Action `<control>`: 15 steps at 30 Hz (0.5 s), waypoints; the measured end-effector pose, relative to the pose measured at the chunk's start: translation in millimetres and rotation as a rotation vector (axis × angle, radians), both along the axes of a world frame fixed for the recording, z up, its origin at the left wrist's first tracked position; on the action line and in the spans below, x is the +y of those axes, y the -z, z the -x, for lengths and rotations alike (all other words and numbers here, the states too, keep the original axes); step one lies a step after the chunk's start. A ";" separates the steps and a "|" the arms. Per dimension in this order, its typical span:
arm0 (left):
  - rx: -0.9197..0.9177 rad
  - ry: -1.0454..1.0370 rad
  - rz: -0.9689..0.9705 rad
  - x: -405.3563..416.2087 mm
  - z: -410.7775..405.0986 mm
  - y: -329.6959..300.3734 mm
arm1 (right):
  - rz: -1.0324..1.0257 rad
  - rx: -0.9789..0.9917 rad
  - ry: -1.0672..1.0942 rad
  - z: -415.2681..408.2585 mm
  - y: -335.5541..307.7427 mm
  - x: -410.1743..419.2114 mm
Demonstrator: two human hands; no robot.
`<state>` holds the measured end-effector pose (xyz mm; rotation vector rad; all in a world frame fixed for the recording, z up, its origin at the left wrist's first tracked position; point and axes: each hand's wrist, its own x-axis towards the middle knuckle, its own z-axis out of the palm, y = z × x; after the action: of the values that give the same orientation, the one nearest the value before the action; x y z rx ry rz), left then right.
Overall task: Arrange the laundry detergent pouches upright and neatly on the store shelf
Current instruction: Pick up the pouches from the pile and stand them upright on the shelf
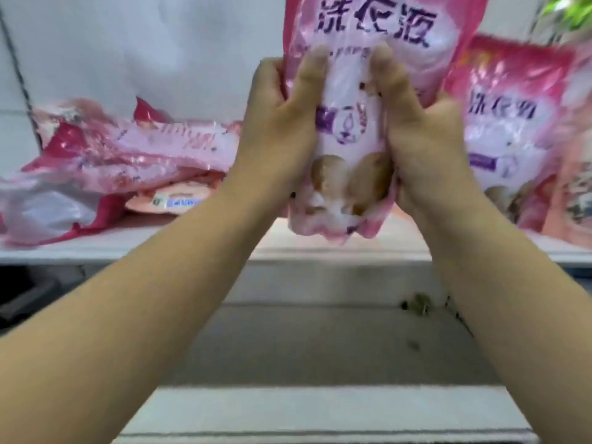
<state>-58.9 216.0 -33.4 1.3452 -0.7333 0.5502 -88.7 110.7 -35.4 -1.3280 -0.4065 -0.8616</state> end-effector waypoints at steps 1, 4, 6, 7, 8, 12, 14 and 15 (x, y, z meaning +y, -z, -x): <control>-0.005 -0.019 -0.011 -8.5 -7.8 -13.3 | 0.012 -0.011 0.052 -10.8 -13.1 -4.4; 0.081 -0.056 -0.128 -32.8 -40.1 -26.2 | 0.043 0.031 0.184 -41.3 -29.3 -16.2; 0.133 -0.068 -0.188 -45.4 -58.3 -10.4 | 0.087 0.182 0.248 -56.6 -17.4 -22.1; 0.153 -0.062 -0.176 -49.5 -65.4 0.9 | 0.103 0.261 0.271 -63.1 -6.3 -26.2; 0.178 -0.040 -0.135 -52.3 -68.5 10.7 | 0.102 0.318 0.283 -68.8 4.5 -29.3; 0.180 0.048 -0.108 -53.5 -84.2 27.6 | 0.112 0.408 0.237 -74.9 20.8 -43.4; 0.166 0.084 -0.154 -48.7 -89.2 25.3 | 0.131 0.457 0.157 -69.9 20.6 -50.8; 0.178 0.095 -0.139 -45.9 -90.8 24.9 | 0.146 0.505 0.094 -68.1 22.9 -55.7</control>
<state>32.0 170.1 -58.3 1.4595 -0.6945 0.3038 -20.6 55.1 -58.3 -1.6513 -0.0101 -0.5504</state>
